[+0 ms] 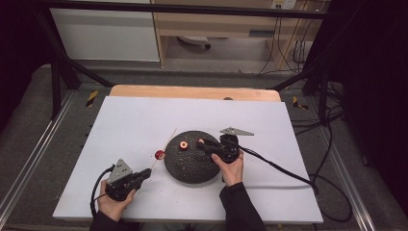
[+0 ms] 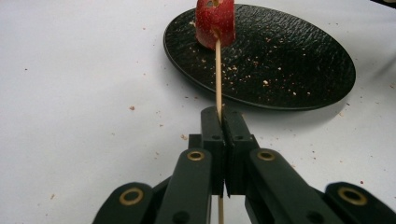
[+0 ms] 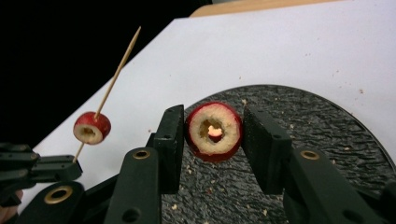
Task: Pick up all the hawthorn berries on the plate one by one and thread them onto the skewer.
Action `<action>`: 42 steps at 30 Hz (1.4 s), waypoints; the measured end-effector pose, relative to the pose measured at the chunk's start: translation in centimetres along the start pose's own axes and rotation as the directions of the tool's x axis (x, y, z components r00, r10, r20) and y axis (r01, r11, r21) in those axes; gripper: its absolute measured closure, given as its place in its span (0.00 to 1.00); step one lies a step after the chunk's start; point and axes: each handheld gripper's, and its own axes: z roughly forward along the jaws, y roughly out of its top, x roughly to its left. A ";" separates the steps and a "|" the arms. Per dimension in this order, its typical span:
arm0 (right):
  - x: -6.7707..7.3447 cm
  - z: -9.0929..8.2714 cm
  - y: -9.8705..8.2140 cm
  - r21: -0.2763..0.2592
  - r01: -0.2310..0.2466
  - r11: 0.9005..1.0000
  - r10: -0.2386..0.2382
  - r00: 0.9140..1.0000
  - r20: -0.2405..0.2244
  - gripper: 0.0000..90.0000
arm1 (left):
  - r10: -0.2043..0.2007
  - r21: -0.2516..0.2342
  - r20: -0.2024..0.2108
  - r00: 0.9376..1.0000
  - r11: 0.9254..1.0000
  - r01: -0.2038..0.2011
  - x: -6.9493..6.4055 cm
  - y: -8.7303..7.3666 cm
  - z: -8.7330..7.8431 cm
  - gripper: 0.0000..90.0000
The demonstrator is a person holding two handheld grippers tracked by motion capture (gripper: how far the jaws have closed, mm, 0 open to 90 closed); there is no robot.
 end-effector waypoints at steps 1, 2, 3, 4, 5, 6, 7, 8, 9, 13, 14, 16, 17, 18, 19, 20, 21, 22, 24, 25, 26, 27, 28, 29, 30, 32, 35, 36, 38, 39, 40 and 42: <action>0.0 0.0 0.0 -0.010 -0.008 1.000 0.008 1.000 -0.004 0.67 | 0.000 0.000 0.000 1.000 1.000 0.000 0.0 0.0 0.0 0.98; 0.0 0.0 -0.1 -0.023 -0.012 1.000 0.012 1.000 -0.008 0.67 | 0.000 0.000 0.000 1.000 1.000 0.000 0.0 0.0 0.0 0.98; 0.0 0.0 -0.2 -0.035 -0.016 0.999 0.016 1.000 -0.010 0.67 | 0.000 0.000 0.000 1.000 1.000 0.000 0.0 0.0 0.0 0.98; 0.1 0.0 -0.2 -0.043 -0.022 0.999 0.022 1.000 -0.011 0.67 | 0.001 0.000 0.000 1.000 1.000 -0.001 -0.1 0.0 0.1 0.98; 0.1 0.0 -0.2 -0.043 -0.022 0.999 0.022 1.000 -0.011 0.67 | 0.001 0.000 0.000 1.000 1.000 -0.001 -0.1 0.0 0.1 0.98; 0.1 0.1 -0.4 -0.067 -0.025 0.997 0.024 1.000 -0.017 0.67 | 0.000 0.000 0.001 1.000 1.000 0.000 -0.1 0.0 0.1 0.98; 0.1 0.1 -0.4 -0.067 -0.025 0.997 0.024 1.000 -0.017 0.67 | 0.000 0.000 0.001 1.000 1.000 0.000 -0.1 0.0 0.1 0.98; 0.2 0.1 -0.5 -0.087 -0.033 0.996 0.031 0.999 -0.021 0.67 | 0.001 -0.001 0.002 1.000 1.000 -0.001 -0.2 0.0 0.1 0.98; 0.2 0.1 -0.5 -0.087 -0.033 0.996 0.031 0.999 -0.021 0.67 | 0.001 -0.001 0.002 1.000 1.000 -0.001 -0.2 0.0 0.1 0.98; 0.5 0.2 -0.6 -0.137 -0.056 0.989 0.052 0.998 -0.033 0.67 | 0.000 -0.006 0.002 1.000 1.000 0.000 -0.2 0.0 0.1 0.98; 0.6 0.1 -0.6 -0.165 -0.068 0.984 0.061 0.997 -0.043 0.67 | 0.001 -0.007 0.001 1.000 1.000 -0.001 -0.3 0.1 0.1 0.98; 0.7 0.1 -0.5 -0.198 -0.075 0.977 0.067 0.997 -0.048 0.67 | 0.003 -0.007 0.004 1.000 1.000 -0.003 -0.4 0.1 0.1 0.98; 0.7 0.1 -0.5 -0.198 -0.075 0.977 0.067 0.997 -0.048 0.67 | 0.003 -0.007 0.004 1.000 1.000 -0.003 -0.4 0.1 0.1 0.98; 0.8 0.0 -0.4 -0.222 -0.086 0.971 0.076 0.996 -0.053 0.67 | 0.003 -0.008 0.005 1.000 1.000 -0.003 -0.5 0.1 0.1 0.98; 0.8 0.0 -0.4 -0.222 -0.086 0.971 0.076 0.996 -0.053 0.67 | 0.003 -0.008 0.005 1.000 1.000 -0.003 -0.5 0.1 0.1 0.98; 0.8 -0.1 -0.3 -0.249 -0.085 0.965 0.074 0.996 -0.055 0.67 | 0.005 -0.011 0.007 1.000 1.000 -0.005 -0.6 0.1 0.2 0.98; 0.8 -0.1 -0.3 -0.249 -0.085 0.965 0.074 0.996 -0.055 0.67 | 0.005 -0.011 0.007 1.000 1.000 -0.005 -0.6 0.1 0.2 0.98; 0.9 -0.2 -0.2 -0.276 -0.088 0.957 0.076 0.996 -0.055 0.67 | 0.010 -0.010 0.009 1.000 1.000 -0.010 -0.8 0.1 0.3 0.98; 0.9 -0.2 -0.2 -0.295 -0.092 0.951 0.078 0.995 -0.060 0.67 | 0.012 -0.011 0.011 1.000 1.000 -0.012 -0.9 0.2 0.3 0.98; 0.9 -0.2 -0.2 -0.295 -0.092 0.951 0.078 0.995 -0.060 0.67 | 0.012 -0.011 0.011 1.000 1.000 -0.012 -0.9 0.2 0.3 0.98; 1.0 -0.3 -0.1 -0.306 -0.102 0.946 0.086 0.994 -0.065 0.67 | 0.012 -0.013 0.012 1.000 1.000 -0.012 -1.0 0.2 0.3 0.98; 1.0 -0.3 -0.1 -0.306 -0.102 0.946 0.086 0.994 -0.065 0.67 | 0.012 -0.013 0.012 1.000 1.000 -0.012 -1.0 0.2 0.3 0.98; 0.9 -0.3 0.0 -0.314 -0.106 0.944 0.088 0.994 -0.069 0.67 | 0.016 -0.016 0.011 1.000 1.000 -0.015 -1.1 0.2 0.4 0.98; 0.9 -0.3 0.0 -0.314 -0.106 0.944 0.088 0.994 -0.069 0.67 | 0.016 -0.016 0.011 1.000 1.000 -0.015 -1.1 0.2 0.4 0.98; 0.8 -0.3 0.2 -0.322 -0.114 0.940 0.095 0.993 -0.073 0.67 | 0.016 -0.016 0.014 1.000 1.000 -0.016 -1.2 0.2 0.5 0.98; 0.8 -0.4 0.3 -0.331 -0.113 0.937 0.094 0.993 -0.075 0.67 | 0.020 -0.016 0.017 1.000 1.000 -0.020 -1.4 0.3 0.5 0.98; 0.8 -0.4 0.4 -0.343 -0.117 0.932 0.096 0.992 -0.077 0.67 | 0.021 -0.016 0.019 1.000 1.000 -0.020 -1.5 0.2 0.5 0.98; 0.8 -0.5 0.4 -0.345 -0.121 0.931 0.099 0.992 -0.080 0.67 | 0.022 -0.017 0.020 1.000 1.000 -0.022 -1.6 0.3 0.5 0.98; 0.8 -0.5 0.5 -0.355 -0.126 0.926 0.103 0.991 -0.083 0.67 | 0.020 -0.020 0.024 1.000 1.000 -0.019 -1.7 0.3 0.6 0.98; 0.9 -0.5 0.5 -0.361 -0.133 0.923 0.109 0.990 -0.088 0.67 | 0.020 -0.020 0.024 1.000 1.000 -0.019 -1.7 0.3 0.6 0.98; 0.9 -0.5 0.5 -0.365 -0.134 0.921 0.108 0.990 -0.089 0.67 | 0.017 -0.024 0.026 1.000 1.000 -0.017 -2.0 0.4 0.6 0.98; 0.9 -0.6 0.6 -0.382 -0.136 0.914 0.109 0.990 -0.092 0.67 | 0.018 -0.027 0.025 1.000 0.999 -0.017 -2.3 0.4 0.7 0.98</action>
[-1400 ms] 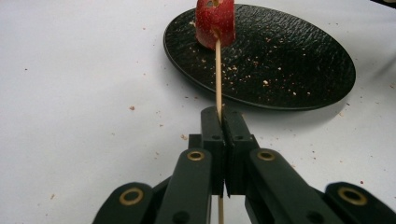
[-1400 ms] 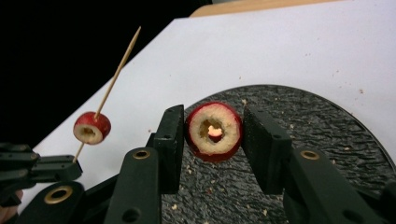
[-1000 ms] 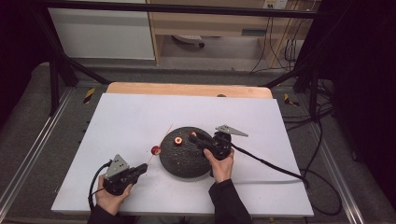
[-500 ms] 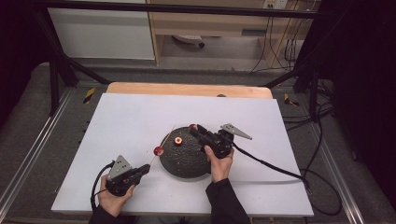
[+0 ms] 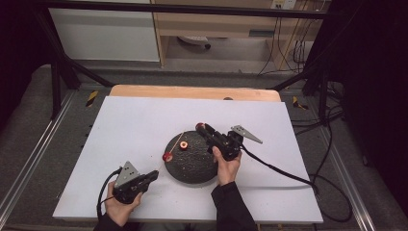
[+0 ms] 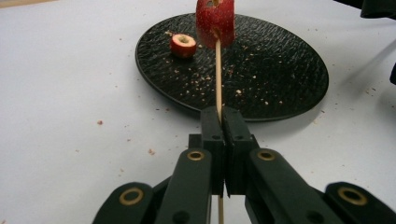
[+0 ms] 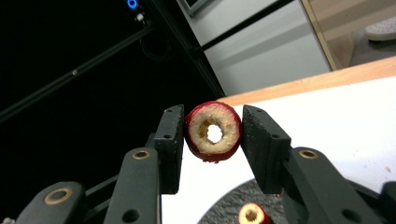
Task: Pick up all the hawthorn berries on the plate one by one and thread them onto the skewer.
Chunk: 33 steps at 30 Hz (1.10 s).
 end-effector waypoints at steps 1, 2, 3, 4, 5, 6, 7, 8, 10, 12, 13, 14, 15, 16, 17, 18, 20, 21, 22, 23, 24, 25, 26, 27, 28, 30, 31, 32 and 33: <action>0.0 0.0 0.1 -0.009 -0.004 1.000 0.004 1.000 -0.002 0.68 | 0.000 0.000 0.000 1.000 1.000 0.000 0.0 0.0 0.0 0.98; 0.0 -0.1 0.2 -0.020 -0.004 1.000 0.004 1.000 -0.004 0.68 | 0.003 -0.002 0.001 1.000 1.000 -0.003 -0.2 0.1 0.1 0.98; 0.0 -0.1 0.2 -0.020 -0.004 1.000 0.004 1.000 -0.004 0.68 | 0.003 -0.002 0.001 1.000 1.000 -0.003 -0.2 0.1 0.1 0.98; 0.1 -0.1 0.3 -0.036 -0.018 0.999 0.018 1.000 -0.011 0.68 | -0.002 -0.006 0.003 1.000 1.000 0.002 -0.4 0.3 0.1 0.98; 0.1 -0.1 0.3 -0.036 -0.018 0.999 0.018 1.000 -0.011 0.68 | -0.002 -0.006 0.003 1.000 1.000 0.002 -0.4 0.3 0.1 0.98; 0.1 -0.1 0.5 -0.057 -0.024 0.998 0.023 1.000 -0.013 0.68 | -0.001 -0.013 0.003 1.000 1.000 0.001 -0.6 0.5 0.2 0.98; 0.1 -0.1 0.5 -0.057 -0.024 0.998 0.023 1.000 -0.013 0.68 | -0.001 -0.013 0.003 1.000 1.000 0.001 -0.6 0.5 0.2 0.98; 0.1 -0.1 0.7 -0.079 -0.037 0.996 0.036 0.999 -0.019 0.68 | 0.002 -0.017 0.003 1.000 1.000 -0.002 -0.9 0.7 0.3 0.98; 0.1 -0.1 0.8 -0.099 -0.054 0.994 0.052 0.998 -0.025 0.68 | 0.006 -0.023 0.004 1.000 1.000 -0.006 -1.2 1.0 0.5 0.98; 0.2 -0.1 1.0 -0.117 -0.068 0.991 0.065 0.998 -0.028 0.68 | 0.008 -0.030 0.007 1.000 1.000 -0.008 -1.5 1.3 0.7 0.98; 0.2 -0.1 1.0 -0.117 -0.068 0.991 0.065 0.998 -0.028 0.68 | 0.008 -0.030 0.007 1.000 1.000 -0.008 -1.5 1.3 0.7 0.98; 0.2 -0.1 1.1 -0.136 -0.082 0.987 0.078 0.996 -0.031 0.68 | 0.011 -0.038 0.010 1.000 0.999 -0.011 -1.8 1.6 0.9 0.98; 0.2 -0.1 1.2 -0.141 -0.090 0.986 0.086 0.996 -0.035 0.68 | 0.011 -0.038 0.010 1.000 0.999 -0.011 -1.8 1.6 0.9 0.98; 0.2 -0.1 1.2 -0.141 -0.090 0.986 0.086 0.996 -0.035 0.68 | 0.013 -0.041 0.011 1.000 0.999 -0.013 -1.9 1.7 1.0 0.98; 0.1 -0.1 1.2 -0.146 -0.093 0.985 0.088 0.995 -0.035 0.68 | 0.015 -0.043 0.012 1.000 0.999 -0.014 -2.1 1.8 1.1 0.98; 0.1 -0.1 1.3 -0.153 -0.100 0.983 0.095 0.995 -0.036 0.68 | 0.016 -0.045 0.014 1.000 0.999 -0.016 -2.3 1.9 1.3 0.98; 0.1 -0.1 1.3 -0.159 -0.113 0.981 0.107 0.993 -0.042 0.68 | 0.016 -0.049 0.015 1.000 0.999 -0.015 -2.6 2.0 1.6 0.98; 0.1 -0.2 1.3 -0.165 -0.119 0.979 0.113 0.993 -0.044 0.68 | 0.016 -0.049 0.015 1.000 0.999 -0.015 -2.6 2.0 1.6 0.98; 0.0 -0.2 1.3 -0.169 -0.125 0.978 0.119 0.992 -0.046 0.68 | 0.019 -0.051 0.014 1.000 0.999 -0.018 -2.8 2.1 1.7 0.98; 0.0 -0.2 1.3 -0.172 -0.133 0.976 0.125 0.991 -0.052 0.68 | 0.019 -0.051 0.014 1.000 0.999 -0.018 -2.8 2.1 1.7 0.98; -0.1 -0.3 1.3 -0.177 -0.138 0.975 0.130 0.990 -0.054 0.68 | 0.018 -0.054 0.014 1.000 0.998 -0.017 -2.9 2.2 1.9 0.98; -0.1 -0.3 1.3 -0.177 -0.138 0.975 0.130 0.990 -0.054 0.68 | 0.018 -0.054 0.014 1.000 0.998 -0.017 -2.9 2.2 1.9 0.98; -0.1 -0.3 1.2 -0.177 -0.146 0.973 0.138 0.989 -0.057 0.68 | 0.019 -0.056 0.012 1.000 0.998 -0.018 -3.0 2.2 2.0 0.98; -0.1 -0.3 1.2 -0.177 -0.146 0.973 0.138 0.989 -0.057 0.68 | 0.016 -0.057 0.014 1.000 0.998 -0.015 -3.0 2.3 2.0 0.98; -0.1 -0.4 1.1 -0.184 -0.154 0.971 0.146 0.988 -0.057 0.68 | 0.016 -0.061 0.013 1.000 0.998 -0.015 -3.1 2.3 2.1 0.98; -0.2 -0.4 1.0 -0.186 -0.156 0.970 0.148 0.987 -0.058 0.68 | 0.021 -0.065 0.016 1.000 0.998 -0.020 -3.4 2.5 2.3 0.98; -0.2 -0.4 1.0 -0.186 -0.156 0.970 0.148 0.987 -0.058 0.68 | 0.021 -0.065 0.016 1.000 0.998 -0.020 -3.4 2.5 2.3 0.98; -0.2 -0.4 1.0 -0.189 -0.164 0.968 0.154 0.986 -0.063 0.68 | 0.023 -0.067 0.018 1.000 0.998 -0.022 -3.5 2.6 2.4 0.98; -0.2 -0.4 1.0 -0.189 -0.164 0.968 0.154 0.986 -0.063 0.68 | 0.023 -0.067 0.018 1.000 0.998 -0.022 -3.5 2.6 2.4 0.98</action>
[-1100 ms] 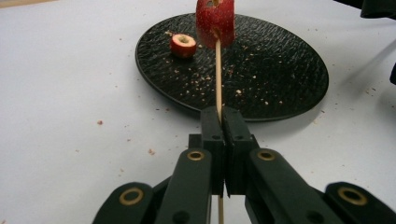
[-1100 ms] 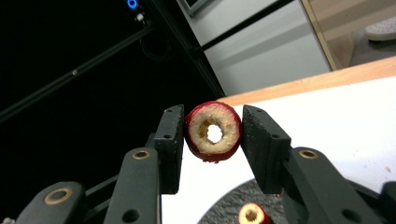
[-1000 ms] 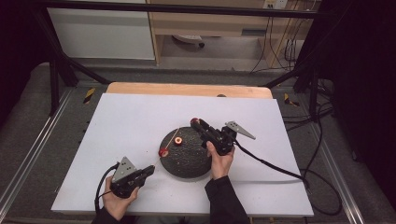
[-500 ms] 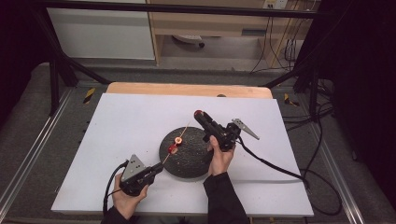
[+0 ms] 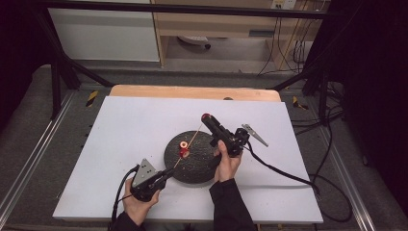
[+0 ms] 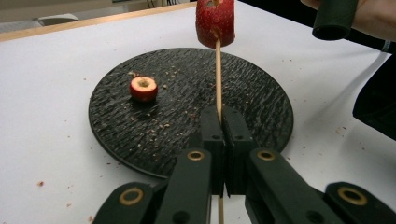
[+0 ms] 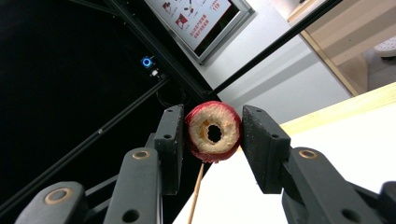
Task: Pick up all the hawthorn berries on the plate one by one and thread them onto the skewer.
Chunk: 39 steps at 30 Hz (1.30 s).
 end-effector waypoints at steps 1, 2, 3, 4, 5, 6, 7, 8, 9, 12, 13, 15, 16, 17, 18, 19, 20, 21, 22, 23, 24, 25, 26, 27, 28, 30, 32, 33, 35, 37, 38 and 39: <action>0.0 0.0 0.0 -0.007 -0.004 1.000 0.004 1.000 0.000 0.68 | 0.000 -0.001 0.002 1.000 1.000 0.000 -0.1 0.0 0.1 0.98; 0.0 0.0 0.0 -0.007 -0.004 1.000 0.004 1.000 0.000 0.68 | 0.000 -0.001 0.002 1.000 1.000 0.000 -0.1 0.0 0.1 0.98; 0.1 0.0 0.1 -0.013 -0.007 1.000 0.007 1.000 -0.002 0.68 | 0.002 -0.001 0.003 1.000 1.000 -0.002 -0.2 0.1 0.2 0.98; 0.1 0.0 0.1 -0.013 -0.013 1.000 0.013 1.000 -0.002 0.68 | 0.002 -0.001 0.003 1.000 1.000 -0.002 -0.2 0.1 0.2 0.98; 0.1 0.0 0.1 -0.014 -0.013 1.000 0.013 1.000 -0.004 0.68 | 0.001 -0.002 0.004 1.000 1.000 -0.001 -0.2 0.1 0.2 0.98; 0.1 0.0 0.1 -0.014 -0.013 1.000 0.013 1.000 -0.004 0.68 | 0.001 -0.002 0.004 1.000 1.000 -0.001 -0.2 0.1 0.2 0.98; 0.1 0.0 0.1 -0.014 -0.018 1.000 0.018 1.000 -0.006 0.68 | 0.002 0.000 0.004 1.000 1.000 -0.002 -0.3 0.1 0.3 0.98; 0.1 0.0 0.1 -0.014 -0.018 1.000 0.018 1.000 -0.006 0.68 | 0.002 0.000 0.004 1.000 1.000 -0.002 -0.3 0.1 0.3 0.98; 0.1 0.0 0.0 -0.014 -0.023 1.000 0.023 1.000 -0.010 0.68 | 0.000 -0.003 0.004 1.000 1.000 0.000 -0.4 0.2 0.4 0.98; 0.1 0.0 -0.1 -0.012 -0.023 1.000 0.023 1.000 -0.013 0.68 | 0.005 -0.009 -0.004 1.000 1.000 -0.005 -0.6 0.3 0.5 0.98; 0.1 -0.1 -0.2 -0.013 -0.027 1.000 0.027 0.999 -0.017 0.68 | 0.001 -0.012 -0.012 1.000 1.000 -0.002 -0.6 0.4 0.5 0.98; 0.1 -0.1 -0.2 -0.014 -0.033 0.999 0.033 0.999 -0.020 0.68 | -0.004 -0.015 -0.016 1.000 1.000 0.003 -0.7 0.4 0.5 0.98; 0.1 -0.1 -0.2 -0.014 -0.033 0.999 0.033 0.999 -0.020 0.68 | -0.004 -0.015 -0.016 1.000 1.000 0.003 -0.7 0.4 0.5 0.98; 0.1 -0.1 -0.2 -0.014 -0.037 0.999 0.037 0.999 -0.023 0.68 | -0.009 -0.019 -0.022 1.000 1.000 0.009 -0.8 0.4 0.7 0.98; 0.1 -0.1 -0.2 -0.014 -0.043 0.999 0.042 0.999 -0.022 0.68 | -0.009 -0.019 -0.022 1.000 1.000 0.009 -0.8 0.4 0.7 0.98; 0.1 -0.1 -0.3 -0.014 -0.048 0.999 0.048 0.999 -0.023 0.68 | -0.014 -0.022 -0.024 1.000 1.000 0.014 -0.8 0.5 0.7 0.98; 0.1 -0.1 -0.3 -0.014 -0.048 0.999 0.048 0.999 -0.023 0.68 | -0.019 -0.025 -0.026 0.999 1.000 0.018 -0.9 0.5 0.8 0.98; 0.1 -0.1 -0.4 -0.016 -0.055 0.998 0.055 0.998 -0.025 0.68 | -0.029 -0.031 -0.030 0.999 0.999 0.028 -1.2 0.6 1.0 0.98; 0.1 -0.1 -0.5 -0.016 -0.057 0.998 0.057 0.998 -0.024 0.68 | -0.029 -0.031 -0.030 0.999 0.999 0.028 -1.2 0.6 1.0 0.98; 0.1 0.0 -0.5 -0.015 -0.061 0.998 0.060 0.998 -0.024 0.68 | -0.035 -0.033 -0.035 0.999 0.999 0.033 -1.5 0.7 1.2 0.98; 0.1 0.0 -0.5 -0.015 -0.061 0.998 0.060 0.998 -0.024 0.68 | -0.035 -0.033 -0.035 0.999 0.999 0.033 -1.5 0.7 1.2 0.98; 0.0 0.0 -0.6 -0.014 -0.060 0.998 0.060 0.998 -0.022 0.68 | -0.040 -0.034 -0.037 0.999 0.999 0.039 -1.6 0.7 1.3 0.98; 0.0 0.0 -0.7 -0.014 -0.061 0.998 0.061 0.998 -0.022 0.68 | -0.045 -0.037 -0.039 0.998 0.998 0.044 -1.7 0.8 1.4 0.98; 0.0 0.0 -0.8 -0.018 -0.066 0.998 0.065 0.998 -0.020 0.68 | -0.052 -0.036 -0.040 0.998 0.998 0.050 -1.7 0.9 1.6 0.98; 0.0 0.0 -0.8 -0.018 -0.066 0.998 0.065 0.998 -0.020 0.68 | -0.052 -0.034 -0.043 0.998 0.998 0.051 -1.8 0.9 1.7 0.98; 0.1 -0.1 -0.8 -0.027 -0.063 0.998 0.062 0.998 -0.020 0.68 | -0.057 -0.032 -0.046 0.997 0.998 0.056 -1.8 0.9 1.9 0.98; 0.1 -0.1 -0.8 -0.025 -0.063 0.998 0.063 0.998 -0.020 0.68 | -0.058 -0.032 -0.049 0.997 0.998 0.057 -2.0 0.9 2.0 0.98; 0.1 -0.1 -0.8 -0.029 -0.065 0.997 0.064 0.998 -0.016 0.68 | -0.061 -0.034 -0.052 0.997 0.998 0.060 -2.0 0.9 2.0 0.98; 0.1 -0.1 -0.7 -0.040 -0.070 0.997 0.070 0.997 -0.013 0.68 | -0.070 -0.039 -0.056 0.996 0.997 0.068 -2.0 0.9 2.0 0.98; 0.1 -0.1 -0.8 -0.050 -0.078 0.996 0.078 0.997 -0.008 0.68 | -0.077 -0.039 -0.060 0.995 0.996 0.075 -2.0 0.9 2.0 0.98; 0.1 -0.1 -0.8 -0.050 -0.078 0.996 0.078 0.997 -0.008 0.68 | -0.077 -0.039 -0.060 0.995 0.996 0.075 -2.0 0.9 2.0 0.98; 0.1 0.0 -0.9 -0.056 -0.080 0.995 0.080 0.997 -0.004 0.68 | -0.086 -0.035 -0.064 0.994 0.996 0.084 -2.0 0.8 2.1 0.98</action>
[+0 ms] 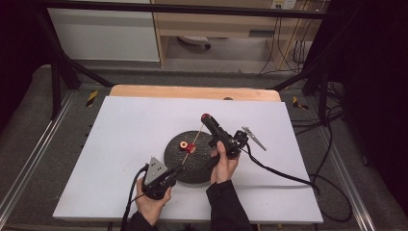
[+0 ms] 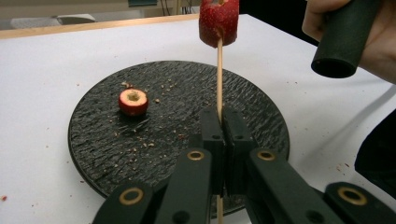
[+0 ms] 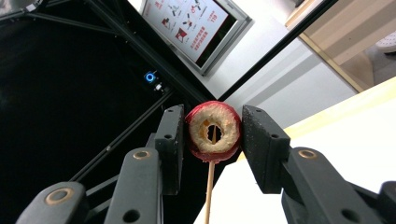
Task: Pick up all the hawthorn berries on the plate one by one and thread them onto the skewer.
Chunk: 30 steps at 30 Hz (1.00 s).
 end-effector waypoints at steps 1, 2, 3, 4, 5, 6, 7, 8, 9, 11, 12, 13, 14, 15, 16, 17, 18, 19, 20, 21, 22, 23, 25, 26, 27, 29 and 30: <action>0.0 0.0 -0.1 -0.005 -0.003 1.000 0.003 1.000 0.004 0.68 | 0.000 0.000 0.000 1.000 1.000 0.000 0.0 0.0 0.0 0.98; 0.0 0.0 -0.2 -0.003 -0.005 1.000 0.005 1.000 0.007 0.68 | -0.007 0.000 -0.002 1.000 1.000 0.007 -0.1 0.0 0.2 0.98; 0.0 0.0 -0.2 -0.003 -0.005 1.000 0.005 1.000 0.007 0.68 | -0.007 0.000 -0.002 1.000 1.000 0.007 -0.1 0.0 0.2 0.98; -0.1 0.0 -0.4 0.005 0.000 1.000 0.000 1.000 0.010 0.68 | -0.010 0.003 -0.004 1.000 1.000 0.010 -0.1 0.0 0.3 0.98; -0.1 0.0 -0.5 0.015 0.001 1.000 -0.001 1.000 0.012 0.68 | -0.010 0.003 -0.004 1.000 1.000 0.010 -0.1 0.0 0.3 0.98; -0.1 -0.1 -0.5 0.026 0.010 1.000 -0.010 1.000 0.017 0.68 | -0.013 0.006 -0.010 1.000 1.000 0.013 0.1 -0.1 0.3 0.98; -0.1 -0.1 -0.5 0.026 0.010 1.000 -0.010 1.000 0.017 0.68 | -0.013 0.006 -0.010 1.000 1.000 0.013 0.1 -0.1 0.3 0.98; -0.1 -0.1 -0.5 0.048 0.024 0.999 -0.025 0.999 0.021 0.68 | -0.016 0.007 -0.007 1.000 1.000 0.016 0.4 -0.1 0.3 0.98; -0.1 -0.1 -0.5 0.048 0.024 0.999 -0.025 0.999 0.021 0.68 | -0.016 0.007 -0.007 1.000 1.000 0.016 0.4 -0.1 0.3 0.98; -0.1 -0.1 -0.5 0.067 0.015 0.998 -0.016 1.000 0.016 0.68 | -0.014 0.003 -0.003 1.000 1.000 0.014 0.5 -0.1 0.4 0.98; -0.1 -0.1 -0.6 0.076 0.015 0.997 -0.016 1.000 0.015 0.68 | -0.013 0.001 -0.003 1.000 1.000 0.013 0.4 -0.1 0.5 0.98; -0.1 -0.1 -0.6 0.076 0.015 0.997 -0.016 1.000 0.015 0.68 | -0.011 -0.001 0.000 1.000 1.000 0.011 0.4 0.0 0.6 0.98; -0.3 -0.1 -0.9 0.095 0.013 0.995 -0.015 1.000 0.017 0.68 | -0.012 -0.009 0.000 1.000 1.000 0.012 0.3 0.3 0.7 0.98; -0.3 -0.1 -0.9 0.095 0.013 0.995 -0.015 1.000 0.017 0.68 | -0.012 -0.009 0.000 1.000 1.000 0.012 0.3 0.3 0.7 0.98; -0.4 -0.1 -1.3 0.110 0.013 0.994 -0.015 1.000 0.019 0.68 | -0.009 -0.012 -0.007 1.000 1.000 0.009 0.3 0.8 0.8 0.98; -0.4 -0.1 -1.3 0.110 0.013 0.994 -0.015 1.000 0.019 0.68 | -0.009 -0.012 -0.007 1.000 1.000 0.009 0.3 0.8 0.8 0.98; -0.4 -0.1 -1.6 0.115 0.020 0.993 -0.022 1.000 0.017 0.68 | -0.010 -0.015 -0.004 1.000 1.000 0.010 0.4 1.2 1.0 0.98; -0.4 -0.2 -1.6 0.119 0.023 0.993 -0.025 1.000 0.014 0.68 | -0.010 -0.015 -0.004 1.000 1.000 0.010 0.4 1.2 1.0 0.98; -0.4 -0.3 -1.6 0.120 0.028 0.992 -0.030 0.999 0.011 0.68 | -0.007 -0.013 -0.002 1.000 1.000 0.007 0.6 1.5 1.1 0.98; -0.4 -0.3 -1.6 0.120 0.028 0.992 -0.030 0.999 0.011 0.68 | -0.007 -0.013 -0.002 1.000 1.000 0.007 0.6 1.5 1.1 0.98; -0.3 -0.4 -1.6 0.123 0.027 0.992 -0.028 1.000 0.010 0.68 | -0.004 -0.017 0.000 1.000 1.000 0.004 0.5 1.7 1.3 0.98; -0.3 -0.4 -1.6 0.123 0.027 0.992 -0.028 1.000 0.010 0.68 | -0.004 -0.017 0.000 1.000 1.000 0.004 0.5 1.7 1.3 0.98; -0.3 -0.4 -1.8 0.131 0.029 0.991 -0.030 1.000 0.007 0.68 | -0.006 -0.020 0.000 1.000 1.000 0.006 0.5 1.8 1.4 0.98; -0.3 -0.5 -1.9 0.142 0.035 0.989 -0.036 0.999 0.006 0.68 | -0.009 -0.022 0.002 1.000 1.000 0.009 0.5 1.9 1.5 0.98; -0.3 -0.6 -2.1 0.144 0.039 0.989 -0.040 0.999 0.005 0.68 | -0.012 -0.021 0.006 1.000 1.000 0.012 0.5 2.0 1.6 0.98; -0.3 -0.7 -2.2 0.149 0.041 0.988 -0.042 0.999 0.004 0.68 | -0.010 -0.020 0.009 1.000 1.000 0.010 0.6 2.1 1.6 0.98; -0.3 -0.7 -2.3 0.153 0.048 0.987 -0.049 0.999 0.002 0.68 | -0.004 -0.018 0.002 1.000 1.000 0.004 0.7 2.1 1.7 0.98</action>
